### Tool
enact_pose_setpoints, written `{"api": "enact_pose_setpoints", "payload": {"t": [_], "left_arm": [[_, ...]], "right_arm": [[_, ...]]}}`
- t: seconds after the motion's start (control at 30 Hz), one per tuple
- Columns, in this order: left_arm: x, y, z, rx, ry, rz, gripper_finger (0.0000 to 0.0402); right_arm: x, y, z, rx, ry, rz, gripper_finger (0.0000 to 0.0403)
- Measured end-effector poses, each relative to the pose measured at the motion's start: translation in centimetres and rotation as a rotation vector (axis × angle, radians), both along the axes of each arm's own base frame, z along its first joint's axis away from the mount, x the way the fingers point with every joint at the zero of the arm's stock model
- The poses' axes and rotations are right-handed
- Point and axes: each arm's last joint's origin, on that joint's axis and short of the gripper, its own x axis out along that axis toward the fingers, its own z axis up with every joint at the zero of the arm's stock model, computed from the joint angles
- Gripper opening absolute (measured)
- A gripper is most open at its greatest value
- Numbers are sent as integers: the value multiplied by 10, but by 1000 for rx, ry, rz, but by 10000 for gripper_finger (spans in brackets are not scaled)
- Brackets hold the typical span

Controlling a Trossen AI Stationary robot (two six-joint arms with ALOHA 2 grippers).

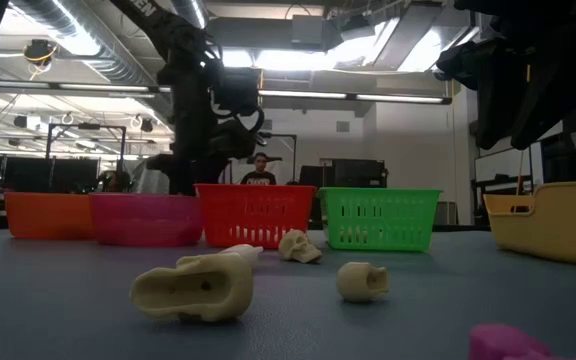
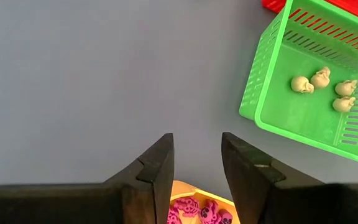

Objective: Sort Halloween decoration
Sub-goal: Put the white ghost toy into the red bin

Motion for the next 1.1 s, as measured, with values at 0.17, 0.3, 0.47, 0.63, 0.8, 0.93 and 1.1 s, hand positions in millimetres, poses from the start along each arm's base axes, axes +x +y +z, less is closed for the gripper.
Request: {"api": "enact_pose_setpoints", "payload": {"t": [0.17, 0.3, 0.47, 0.63, 0.8, 0.93, 1.1], "left_arm": [[1, -6, 0, -64, -8, 46, 141], [4, -12, 0, -81, -12, 72, 141], [3, -18, -4, -98, 1, 127, 141], [3, -18, -4, -95, 3, 196, 141], [3, -17, -4, -87, 6, 263, 141], [3, -17, -4, -77, 8, 313, 141], [3, -16, -4, -76, 7, 367, 141]], "right_arm": [[0, 0, 0, 0, 0, 0, 134], [0, 0, 0, -2, 4, 0, 134], [0, 0, 0, -16, 5, 30, 134], [0, 0, 0, -30, 6, 63, 134], [0, 0, 0, -48, 7, 104, 134], [0, 0, 0, -57, 7, 123, 134], [0, 0, 0, -58, 8, 125, 134]]}}
